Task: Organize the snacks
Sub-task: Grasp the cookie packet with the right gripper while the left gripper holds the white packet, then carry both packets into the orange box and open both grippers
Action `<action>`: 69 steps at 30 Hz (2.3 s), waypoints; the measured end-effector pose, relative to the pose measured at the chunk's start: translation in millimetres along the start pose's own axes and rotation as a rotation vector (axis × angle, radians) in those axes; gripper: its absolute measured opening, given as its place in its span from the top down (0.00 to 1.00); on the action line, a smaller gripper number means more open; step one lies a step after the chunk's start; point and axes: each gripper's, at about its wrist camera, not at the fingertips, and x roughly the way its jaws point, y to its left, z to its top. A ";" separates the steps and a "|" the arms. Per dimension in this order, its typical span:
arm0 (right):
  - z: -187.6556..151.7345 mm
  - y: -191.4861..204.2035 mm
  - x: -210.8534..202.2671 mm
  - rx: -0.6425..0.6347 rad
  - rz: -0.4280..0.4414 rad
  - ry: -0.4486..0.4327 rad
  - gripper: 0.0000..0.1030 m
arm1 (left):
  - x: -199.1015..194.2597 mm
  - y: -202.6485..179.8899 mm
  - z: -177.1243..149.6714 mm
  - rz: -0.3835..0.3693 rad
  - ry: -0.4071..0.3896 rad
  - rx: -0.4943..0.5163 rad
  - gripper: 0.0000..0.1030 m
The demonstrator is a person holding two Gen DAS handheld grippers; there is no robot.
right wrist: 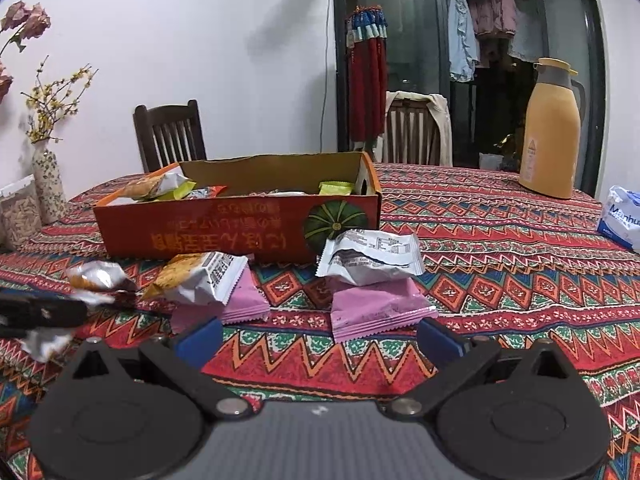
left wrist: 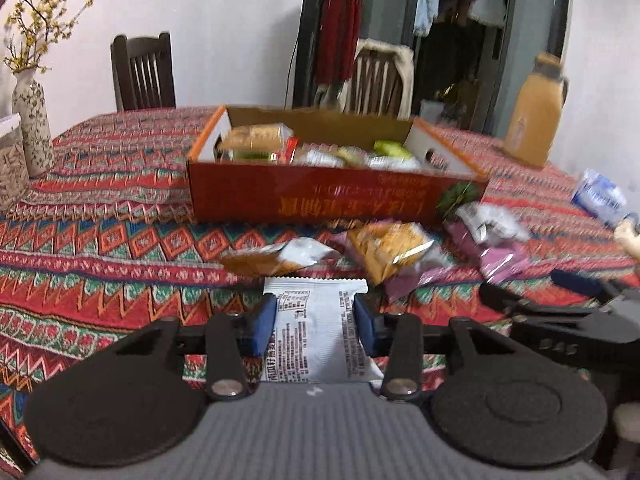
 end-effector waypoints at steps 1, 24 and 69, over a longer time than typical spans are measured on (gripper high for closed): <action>0.6 0.8 -0.8 0.007 0.003 -0.006 0.00 | -5.7 0.9 1.7 -0.011 -0.020 -0.003 0.58; 38.0 86.0 42.9 -0.077 0.080 0.030 0.01 | -3.6 57.3 24.2 0.020 -0.109 -0.064 0.58; 117.5 48.2 52.7 -0.084 -0.028 -0.162 0.39 | 23.6 19.2 117.5 0.070 -0.239 0.015 0.58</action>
